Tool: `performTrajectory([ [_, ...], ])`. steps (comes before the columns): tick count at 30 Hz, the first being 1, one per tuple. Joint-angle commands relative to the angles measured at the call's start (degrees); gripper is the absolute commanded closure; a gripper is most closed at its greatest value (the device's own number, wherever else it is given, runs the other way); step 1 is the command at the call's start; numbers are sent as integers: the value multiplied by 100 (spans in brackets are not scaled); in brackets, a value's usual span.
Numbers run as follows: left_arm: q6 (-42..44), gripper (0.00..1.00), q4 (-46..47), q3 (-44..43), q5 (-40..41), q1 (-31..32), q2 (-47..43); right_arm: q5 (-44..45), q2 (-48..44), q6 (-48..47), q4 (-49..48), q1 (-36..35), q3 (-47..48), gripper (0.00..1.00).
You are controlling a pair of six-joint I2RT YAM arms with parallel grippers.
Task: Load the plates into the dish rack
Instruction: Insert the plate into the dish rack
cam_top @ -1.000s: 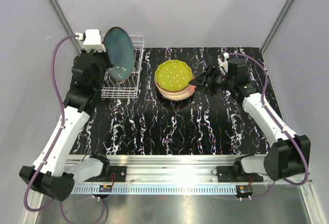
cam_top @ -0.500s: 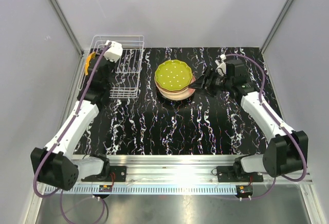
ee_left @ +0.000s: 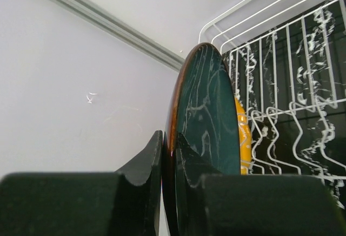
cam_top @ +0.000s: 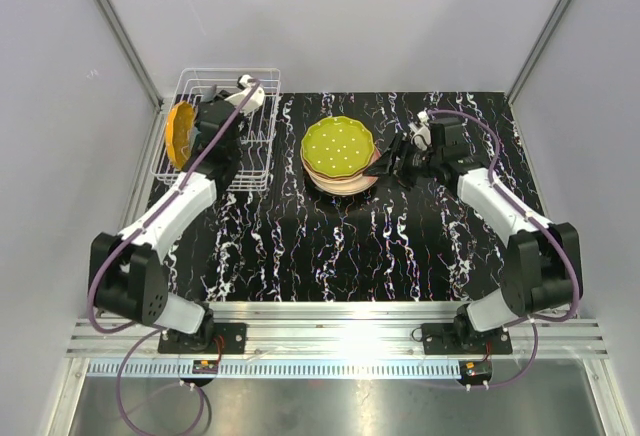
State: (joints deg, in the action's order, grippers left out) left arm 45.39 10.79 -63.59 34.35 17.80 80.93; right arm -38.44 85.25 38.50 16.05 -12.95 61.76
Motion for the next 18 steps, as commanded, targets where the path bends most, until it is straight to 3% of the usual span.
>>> performTrajectory([
  [1,813,100,1731,-584,765,48,230,-305,149,-115,-445,64,3,37],
  [7,980,100,2022,-962,1127,39,793,-428,351,-220,-586,82,3,37],
  [18,576,100,1742,-1006,810,-277,995,-463,492,-387,-568,223,-76,37],
])
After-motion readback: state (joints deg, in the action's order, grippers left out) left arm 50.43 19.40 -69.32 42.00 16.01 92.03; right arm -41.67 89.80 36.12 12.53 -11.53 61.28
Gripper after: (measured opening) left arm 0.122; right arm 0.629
